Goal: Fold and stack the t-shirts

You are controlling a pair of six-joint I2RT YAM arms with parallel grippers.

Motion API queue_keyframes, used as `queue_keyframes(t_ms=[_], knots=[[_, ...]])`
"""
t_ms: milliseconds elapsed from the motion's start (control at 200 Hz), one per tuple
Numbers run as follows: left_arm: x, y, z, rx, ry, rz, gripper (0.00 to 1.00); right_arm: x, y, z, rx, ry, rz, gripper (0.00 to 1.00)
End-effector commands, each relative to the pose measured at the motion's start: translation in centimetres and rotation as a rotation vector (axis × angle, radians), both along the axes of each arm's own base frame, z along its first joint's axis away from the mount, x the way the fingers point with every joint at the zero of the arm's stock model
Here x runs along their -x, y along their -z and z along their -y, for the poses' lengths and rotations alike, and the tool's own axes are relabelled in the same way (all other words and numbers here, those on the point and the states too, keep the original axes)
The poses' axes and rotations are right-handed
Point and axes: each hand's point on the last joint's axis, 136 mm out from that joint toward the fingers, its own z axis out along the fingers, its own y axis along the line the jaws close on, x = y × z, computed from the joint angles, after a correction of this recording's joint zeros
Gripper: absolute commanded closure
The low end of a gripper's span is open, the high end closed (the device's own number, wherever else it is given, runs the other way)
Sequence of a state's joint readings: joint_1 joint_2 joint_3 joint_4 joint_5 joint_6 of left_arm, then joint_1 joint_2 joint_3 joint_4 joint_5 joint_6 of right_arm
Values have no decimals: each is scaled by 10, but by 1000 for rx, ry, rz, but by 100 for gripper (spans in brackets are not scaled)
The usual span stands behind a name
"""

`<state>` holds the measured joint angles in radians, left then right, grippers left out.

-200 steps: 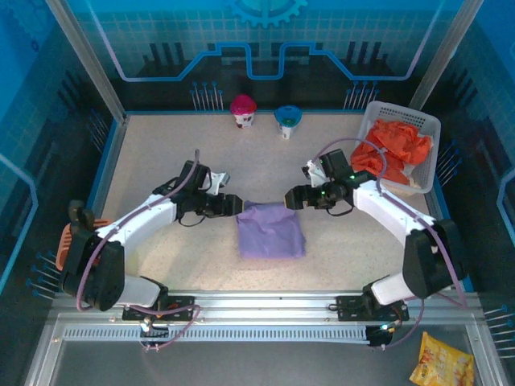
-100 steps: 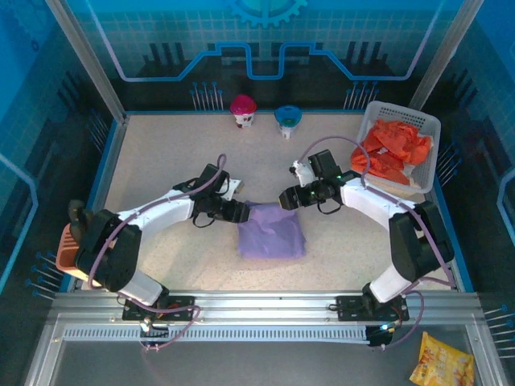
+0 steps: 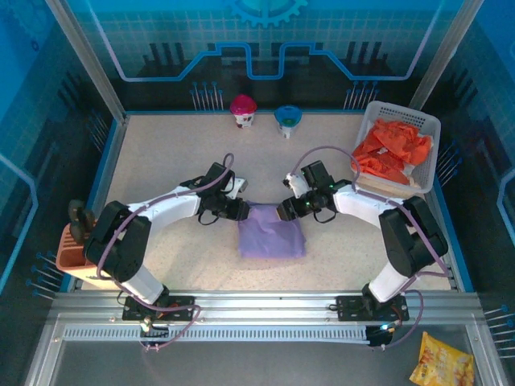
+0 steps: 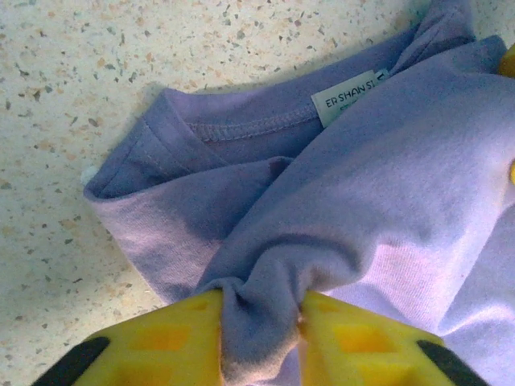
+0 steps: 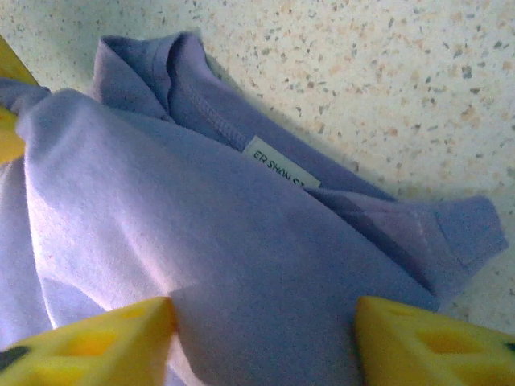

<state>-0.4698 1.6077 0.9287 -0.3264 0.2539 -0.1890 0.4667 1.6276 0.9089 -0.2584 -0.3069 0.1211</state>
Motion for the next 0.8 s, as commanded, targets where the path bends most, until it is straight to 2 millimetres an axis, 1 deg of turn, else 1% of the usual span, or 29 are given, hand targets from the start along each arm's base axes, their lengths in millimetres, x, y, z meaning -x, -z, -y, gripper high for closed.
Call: queue_keyframes(t_ms=[0, 50, 80, 155, 210, 260, 295, 330, 460, 515, 595, 625, 645, 660, 675, 745, 775, 795], knots=[[-12, -10, 8, 8, 12, 52, 81, -6, -13, -2, -4, -6, 83, 52], [-14, -11, 8, 7, 5, 58, 87, -8, -15, -2, -1, 0, 90, 58], [-14, -11, 8, 10, 2, 58, 89, -9, -16, -2, 0, 0, 93, 60], [-18, -13, 9, 18, -17, 56, 94, -13, -20, -3, -4, 8, 108, 71], [-19, -14, 11, 36, -25, 49, 95, -17, -24, -4, -8, 13, 116, 78], [-21, -14, 11, 48, -39, 39, 95, -21, -27, -6, -9, 18, 112, 82], [-22, -13, 12, 58, -46, 28, 96, -23, -27, -7, -13, 18, 97, 89], [-25, -12, 11, 65, -58, 13, 96, -27, -25, -6, -5, 34, 79, 92], [-35, 0, 1, 93, -126, -60, 96, -41, -13, -3, -15, 91, -17, 94], [-39, 3, -3, 97, -149, -70, 95, -46, -9, -4, -29, 111, -48, 91], [-47, 4, -8, 100, -179, -67, 94, -55, -2, -2, -9, 156, -82, 91], [-49, 4, -9, 101, -190, -67, 92, -57, -1, -3, -9, 167, -92, 88], [-51, 4, -10, 103, -195, -67, 91, -59, -2, -4, -12, 172, -94, 80], [-52, 3, -11, 104, -199, -67, 89, -61, -2, -4, -13, 178, -94, 71], [-53, 2, -12, 105, -204, -65, 87, -62, -3, -5, -15, 182, -95, 65], [-57, -7, -15, 107, -220, -45, 83, -68, -11, -6, -29, 203, -81, 52], [-57, -10, -17, 105, -230, -37, 82, -70, -15, -5, -26, 218, -72, 40], [-58, -12, -19, 103, -237, -35, 79, -71, -18, -4, -25, 225, -63, 31]])
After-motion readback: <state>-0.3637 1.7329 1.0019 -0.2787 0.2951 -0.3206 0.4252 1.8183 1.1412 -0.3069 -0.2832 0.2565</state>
